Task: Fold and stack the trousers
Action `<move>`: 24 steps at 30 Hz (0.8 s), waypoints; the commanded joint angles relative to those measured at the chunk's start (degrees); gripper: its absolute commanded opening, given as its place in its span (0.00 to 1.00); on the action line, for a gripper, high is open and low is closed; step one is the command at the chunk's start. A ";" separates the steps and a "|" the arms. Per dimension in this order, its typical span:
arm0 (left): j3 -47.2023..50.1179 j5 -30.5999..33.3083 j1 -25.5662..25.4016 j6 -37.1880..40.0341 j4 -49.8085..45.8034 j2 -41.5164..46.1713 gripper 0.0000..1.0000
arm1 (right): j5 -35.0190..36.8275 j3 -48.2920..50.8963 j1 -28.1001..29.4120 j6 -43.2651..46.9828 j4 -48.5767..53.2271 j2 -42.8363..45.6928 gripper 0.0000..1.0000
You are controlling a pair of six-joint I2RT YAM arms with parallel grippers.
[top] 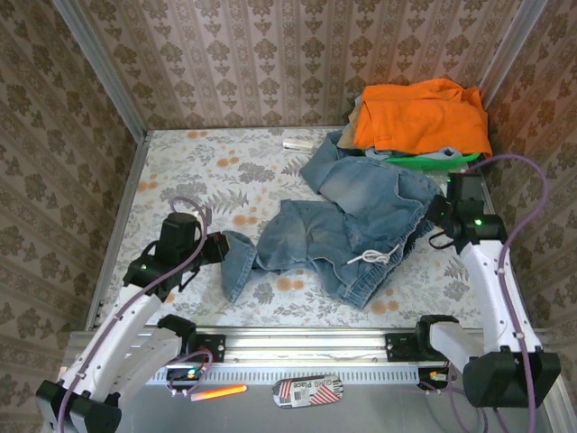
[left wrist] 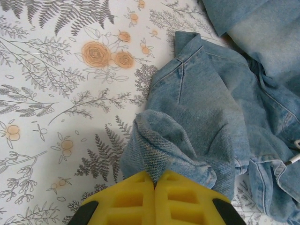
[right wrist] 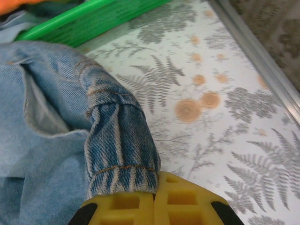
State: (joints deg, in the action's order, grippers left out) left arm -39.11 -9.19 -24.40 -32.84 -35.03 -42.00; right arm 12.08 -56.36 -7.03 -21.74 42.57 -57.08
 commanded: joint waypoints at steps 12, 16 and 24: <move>-4.84 12.55 3.10 -0.42 -8.22 2.29 0.00 | -13.35 -0.42 3.38 -4.98 0.92 2.68 0.54; -8.57 13.06 13.61 0.33 -8.63 3.00 0.00 | -11.12 2.80 20.29 -8.55 -0.27 2.12 0.55; -11.15 8.65 28.20 1.68 -6.20 -3.43 0.39 | -11.16 6.16 36.33 -11.64 -7.09 -6.85 0.57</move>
State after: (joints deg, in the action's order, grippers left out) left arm -47.33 -1.26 1.37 -32.71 -41.30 -44.62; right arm 0.78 -50.92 27.22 -31.18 38.63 -62.13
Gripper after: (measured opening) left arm 0.392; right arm 0.572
